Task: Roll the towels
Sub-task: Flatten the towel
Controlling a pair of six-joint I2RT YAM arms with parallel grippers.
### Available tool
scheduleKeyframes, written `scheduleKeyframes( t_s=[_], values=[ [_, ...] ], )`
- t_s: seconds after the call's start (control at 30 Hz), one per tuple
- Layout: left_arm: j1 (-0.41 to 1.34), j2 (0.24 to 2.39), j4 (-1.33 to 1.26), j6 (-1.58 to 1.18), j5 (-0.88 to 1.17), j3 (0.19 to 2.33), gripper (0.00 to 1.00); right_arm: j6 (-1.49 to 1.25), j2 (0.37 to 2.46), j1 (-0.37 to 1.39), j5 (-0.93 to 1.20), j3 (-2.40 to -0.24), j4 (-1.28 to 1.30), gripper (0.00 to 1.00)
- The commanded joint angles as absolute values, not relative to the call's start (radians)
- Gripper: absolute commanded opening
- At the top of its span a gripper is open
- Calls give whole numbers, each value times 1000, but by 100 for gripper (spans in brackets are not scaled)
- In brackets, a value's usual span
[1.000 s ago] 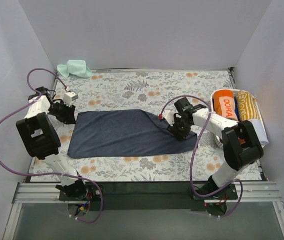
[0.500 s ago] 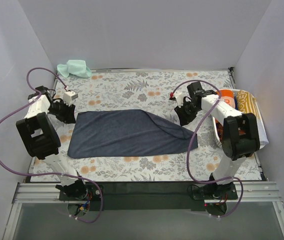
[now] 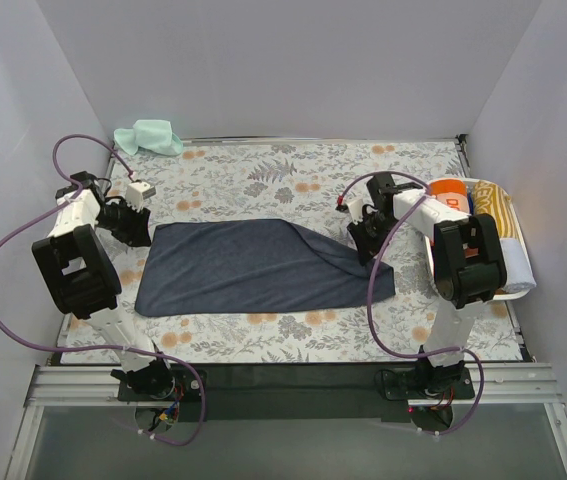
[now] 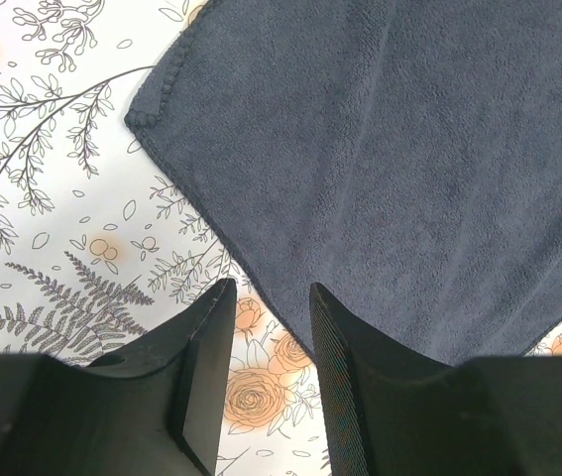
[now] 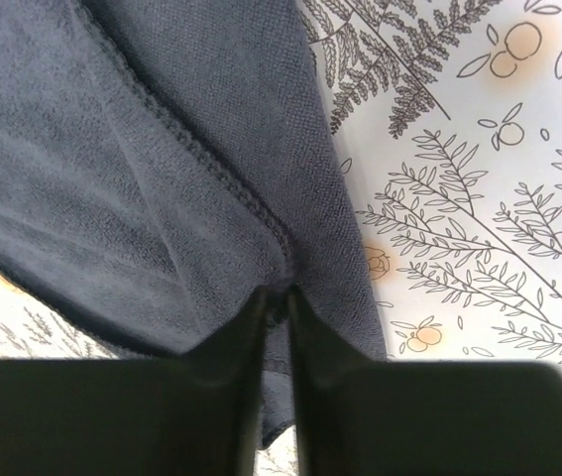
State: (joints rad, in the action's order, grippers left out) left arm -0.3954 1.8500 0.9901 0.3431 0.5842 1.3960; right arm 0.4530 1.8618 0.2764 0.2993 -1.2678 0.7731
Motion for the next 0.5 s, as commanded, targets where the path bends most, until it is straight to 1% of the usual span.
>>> scheduleKeyframes(
  t_s=[0.0,0.03,0.17,0.23,0.27,0.33,0.47],
  values=[
    [-391,1836,980,344,598,1425,34,442,1865,278,342,-1322,799,13],
    [-393,1838,979,342,598,1427,34,442,1862,278,342,-1328,801,2],
    [-391,1853,977,328,604,1450,33,446,1833,242,337,-1374,804,1],
    [-391,1871,977,316,618,1477,32,454,1818,181,336,-1431,792,1],
    [-391,1881,976,307,624,1488,31,454,1818,181,336,-1431,784,1],
    [-390,1913,976,298,637,1515,30,451,1830,143,334,-1476,769,1],
    [-368,1962,950,276,626,1565,28,462,1899,133,319,-1532,747,1]
  ],
)
